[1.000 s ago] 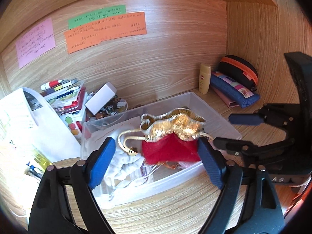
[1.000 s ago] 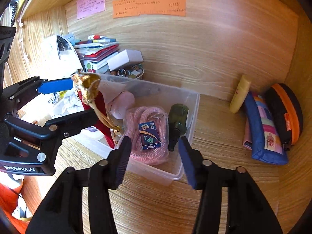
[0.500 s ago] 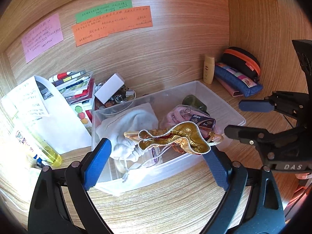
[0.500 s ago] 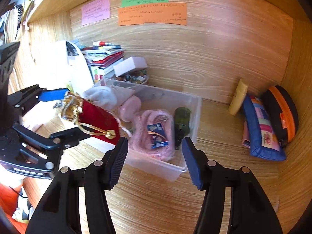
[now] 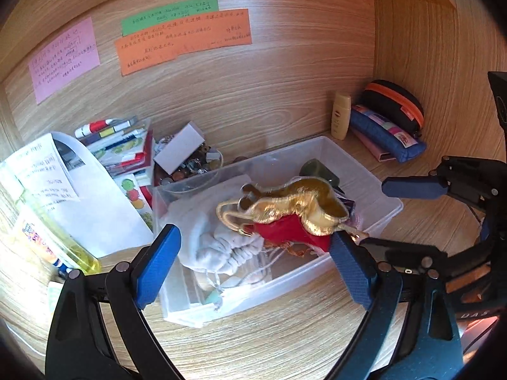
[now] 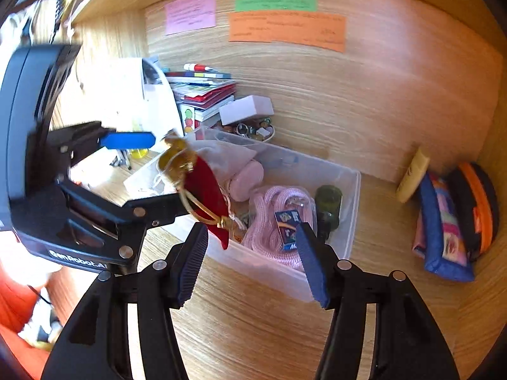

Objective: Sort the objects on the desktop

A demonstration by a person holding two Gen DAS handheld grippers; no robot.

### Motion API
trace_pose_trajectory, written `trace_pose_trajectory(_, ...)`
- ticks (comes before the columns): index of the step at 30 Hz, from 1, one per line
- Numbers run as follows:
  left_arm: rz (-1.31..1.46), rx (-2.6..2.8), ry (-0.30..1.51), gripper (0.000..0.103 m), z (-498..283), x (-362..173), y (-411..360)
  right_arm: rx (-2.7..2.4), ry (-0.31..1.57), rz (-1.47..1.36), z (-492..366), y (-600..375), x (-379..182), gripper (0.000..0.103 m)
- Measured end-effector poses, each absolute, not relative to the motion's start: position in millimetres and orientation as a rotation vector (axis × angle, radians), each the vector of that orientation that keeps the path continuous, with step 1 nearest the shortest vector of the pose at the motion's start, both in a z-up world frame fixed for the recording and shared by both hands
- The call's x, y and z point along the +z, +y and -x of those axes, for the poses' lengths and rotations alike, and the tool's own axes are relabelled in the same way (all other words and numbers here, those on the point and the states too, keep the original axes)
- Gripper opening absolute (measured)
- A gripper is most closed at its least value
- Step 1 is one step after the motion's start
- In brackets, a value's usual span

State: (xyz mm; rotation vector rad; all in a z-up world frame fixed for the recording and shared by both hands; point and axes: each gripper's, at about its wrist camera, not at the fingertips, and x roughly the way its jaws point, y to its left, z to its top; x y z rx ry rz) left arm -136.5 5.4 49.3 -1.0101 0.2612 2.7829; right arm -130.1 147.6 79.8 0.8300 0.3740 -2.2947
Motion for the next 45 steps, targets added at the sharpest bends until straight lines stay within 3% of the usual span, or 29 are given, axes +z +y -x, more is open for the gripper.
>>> trace_pose_trajectory(11, 1.017, 2.793, 0.258, 0.094, 143.3, 59.4, -9.6, -2.250, 0.363, -0.865, 154.6, 118.9, 69.3, 0.054)
trace_pose_trajectory(29, 1.043, 2.762, 0.228, 0.096, 152.2, 56.6, -22.1, -2.270, 0.186, -0.925, 187.0, 143.7, 84.0, 0.054)
trace_pose_trajectory(39, 1.043, 2.711, 0.277, 0.096, 157.6, 42.2, 3.3, -2.205, 0.332, -0.838, 170.1, 113.6, 107.2, 0.054)
trace_pose_trajectory(45, 1.060, 2.694, 0.266, 0.096, 163.6, 37.6, 4.3, -2.141, 0.257, -0.859, 173.9, 116.6, 112.4, 0.054)
